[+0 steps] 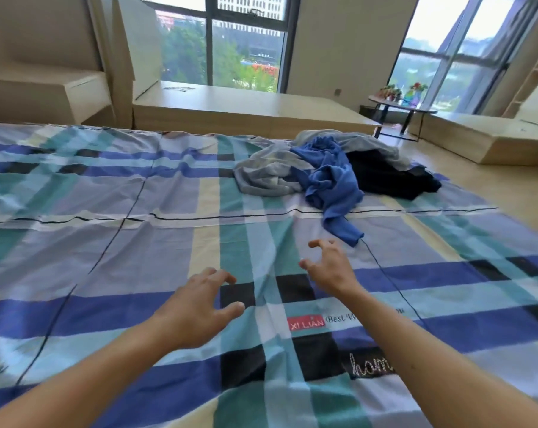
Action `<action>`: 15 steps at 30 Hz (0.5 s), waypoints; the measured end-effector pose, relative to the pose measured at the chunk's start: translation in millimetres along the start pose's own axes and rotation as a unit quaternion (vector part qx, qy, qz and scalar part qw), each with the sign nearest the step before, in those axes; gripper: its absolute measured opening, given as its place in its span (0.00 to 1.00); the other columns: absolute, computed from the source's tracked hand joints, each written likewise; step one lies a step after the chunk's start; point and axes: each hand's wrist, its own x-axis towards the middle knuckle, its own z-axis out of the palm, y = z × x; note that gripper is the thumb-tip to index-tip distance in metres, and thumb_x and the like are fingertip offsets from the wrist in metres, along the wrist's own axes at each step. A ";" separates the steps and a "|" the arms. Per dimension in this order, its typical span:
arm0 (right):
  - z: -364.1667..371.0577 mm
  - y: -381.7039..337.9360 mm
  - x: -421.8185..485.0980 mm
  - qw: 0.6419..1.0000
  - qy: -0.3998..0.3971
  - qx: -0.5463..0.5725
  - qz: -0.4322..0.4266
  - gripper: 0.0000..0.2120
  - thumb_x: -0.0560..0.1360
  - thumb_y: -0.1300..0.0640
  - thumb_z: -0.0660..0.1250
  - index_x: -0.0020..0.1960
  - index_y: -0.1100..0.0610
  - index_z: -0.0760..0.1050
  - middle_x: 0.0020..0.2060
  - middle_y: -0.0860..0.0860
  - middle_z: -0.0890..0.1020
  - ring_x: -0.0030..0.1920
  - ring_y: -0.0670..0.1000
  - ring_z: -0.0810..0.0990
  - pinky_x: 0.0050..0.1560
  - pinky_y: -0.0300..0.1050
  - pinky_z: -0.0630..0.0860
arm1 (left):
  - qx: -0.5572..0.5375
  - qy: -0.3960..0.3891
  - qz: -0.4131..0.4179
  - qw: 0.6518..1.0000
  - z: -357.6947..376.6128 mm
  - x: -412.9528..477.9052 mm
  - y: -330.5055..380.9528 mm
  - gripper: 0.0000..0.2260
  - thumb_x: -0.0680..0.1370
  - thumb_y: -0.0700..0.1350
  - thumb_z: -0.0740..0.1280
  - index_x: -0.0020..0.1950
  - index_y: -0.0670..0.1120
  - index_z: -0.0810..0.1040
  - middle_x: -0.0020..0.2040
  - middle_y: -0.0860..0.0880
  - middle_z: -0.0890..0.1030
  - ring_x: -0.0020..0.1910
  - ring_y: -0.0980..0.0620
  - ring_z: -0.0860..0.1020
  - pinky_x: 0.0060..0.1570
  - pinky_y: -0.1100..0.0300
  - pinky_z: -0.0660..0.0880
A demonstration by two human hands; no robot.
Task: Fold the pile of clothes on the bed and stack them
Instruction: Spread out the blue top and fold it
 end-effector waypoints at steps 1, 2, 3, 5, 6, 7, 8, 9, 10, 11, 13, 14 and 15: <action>0.7 7.8 10.0 1.000 0.014 -0.028 0.004 0.22 0.74 0.50 0.72 0.67 0.54 0.74 0.69 0.56 0.67 0.68 0.58 0.72 0.67 0.52 0.70 | -0.004 0.000 0.000 1.000 1.9 1.7 -1.7 0.24 0.78 0.62 0.65 0.71 0.55 0.68 0.69 0.57 0.70 0.68 0.55 0.70 0.67 0.56 0.68; 1.2 16.2 19.4 0.998 0.026 -0.060 0.016 0.22 0.74 0.50 0.72 0.66 0.53 0.75 0.71 0.56 0.64 0.69 0.58 0.70 0.67 0.52 0.70 | -0.005 0.000 0.000 1.000 3.2 2.7 -3.6 0.23 0.78 0.61 0.64 0.71 0.55 0.68 0.69 0.58 0.69 0.68 0.55 0.70 0.67 0.57 0.67; 0.7 24.2 29.3 0.994 0.035 -0.096 0.033 0.23 0.74 0.48 0.71 0.67 0.51 0.75 0.73 0.56 0.62 0.70 0.59 0.69 0.68 0.53 0.69 | -0.004 -0.001 -0.002 1.000 3.5 3.3 -5.6 0.23 0.78 0.61 0.64 0.71 0.55 0.68 0.68 0.58 0.69 0.67 0.56 0.69 0.67 0.58 0.67; -2.4 38.4 48.6 0.985 0.037 -0.158 0.065 0.24 0.73 0.45 0.69 0.69 0.48 0.74 0.77 0.58 0.55 0.75 0.61 0.61 0.72 0.55 0.64 | -0.006 0.000 -0.005 1.000 3.9 5.3 -10.1 0.23 0.79 0.61 0.64 0.71 0.56 0.68 0.68 0.58 0.69 0.68 0.56 0.69 0.68 0.59 0.67; -4.6 44.0 59.0 0.980 0.030 -0.180 0.076 0.25 0.74 0.43 0.67 0.69 0.47 0.73 0.78 0.59 0.52 0.78 0.62 0.55 0.74 0.58 0.60 | -0.008 0.002 -0.007 1.000 3.5 6.1 -11.9 0.22 0.79 0.61 0.64 0.71 0.56 0.68 0.68 0.59 0.69 0.68 0.57 0.69 0.68 0.59 0.66; -7.1 49.4 68.3 0.977 0.021 -0.194 0.084 0.25 0.74 0.41 0.66 0.70 0.46 0.72 0.79 0.59 0.49 0.79 0.61 0.50 0.75 0.60 0.56 | -0.008 0.001 -0.008 1.000 2.7 5.9 -12.1 0.22 0.79 0.61 0.64 0.71 0.56 0.68 0.68 0.59 0.69 0.68 0.57 0.69 0.68 0.60 0.66; -9.2 54.0 77.1 0.975 0.010 -0.202 0.090 0.27 0.75 0.39 0.64 0.71 0.45 0.70 0.80 0.59 0.48 0.80 0.61 0.46 0.75 0.63 0.52 | -0.008 0.001 -0.006 1.000 1.9 6.0 -12.4 0.22 0.79 0.60 0.64 0.71 0.56 0.68 0.68 0.60 0.69 0.68 0.58 0.69 0.67 0.61 0.65; -9.5 58.4 83.3 0.973 -0.002 -0.212 0.093 0.28 0.75 0.37 0.62 0.74 0.45 0.67 0.80 0.57 0.48 0.80 0.60 0.45 0.75 0.65 0.49 | -0.011 0.000 -0.005 1.000 1.9 5.9 -12.7 0.21 0.79 0.60 0.63 0.71 0.57 0.68 0.67 0.60 0.69 0.68 0.58 0.69 0.66 0.62 0.65; -8.4 61.6 87.9 0.970 -0.014 -0.224 0.094 0.30 0.76 0.36 0.61 0.75 0.46 0.65 0.80 0.56 0.51 0.80 0.59 0.47 0.75 0.66 0.48 | -0.014 0.001 -0.001 1.000 1.1 6.4 -13.1 0.21 0.79 0.61 0.63 0.70 0.57 0.68 0.67 0.61 0.69 0.67 0.59 0.69 0.66 0.62 0.65; -7.7 63.9 89.3 0.968 -0.016 -0.232 0.094 0.32 0.76 0.36 0.60 0.76 0.48 0.65 0.79 0.55 0.57 0.79 0.58 0.53 0.74 0.67 0.50 | -0.016 -0.001 -0.003 1.000 0.2 6.3 -12.5 0.21 0.79 0.61 0.63 0.70 0.57 0.68 0.66 0.61 0.69 0.67 0.59 0.69 0.66 0.62 0.65; -9.6 61.1 86.8 0.975 0.027 -0.213 0.064 0.26 0.75 0.37 0.64 0.66 0.52 0.75 0.68 0.54 0.74 0.69 0.57 0.71 0.70 0.62 0.61 | -0.017 -0.006 -0.004 1.000 -0.5 8.1 -13.6 0.21 0.79 0.61 0.63 0.70 0.57 0.68 0.66 0.62 0.69 0.67 0.59 0.69 0.67 0.61 0.66; -12.0 55.8 84.2 0.980 0.053 -0.187 0.035 0.20 0.74 0.40 0.68 0.56 0.53 0.80 0.58 0.54 0.80 0.61 0.57 0.78 0.64 0.58 0.68 | -0.020 -0.007 -0.003 1.000 0.1 9.1 -14.0 0.21 0.79 0.61 0.63 0.71 0.57 0.68 0.67 0.61 0.69 0.68 0.59 0.69 0.68 0.60 0.66; -15.2 47.0 81.2 0.987 0.067 -0.143 0.007 0.14 0.72 0.43 0.72 0.48 0.54 0.82 0.49 0.54 0.83 0.54 0.57 0.81 0.57 0.53 0.72 | -0.020 -0.010 -0.004 1.000 0.0 8.1 -12.6 0.22 0.79 0.61 0.63 0.71 0.57 0.68 0.67 0.61 0.69 0.68 0.59 0.68 0.68 0.60 0.66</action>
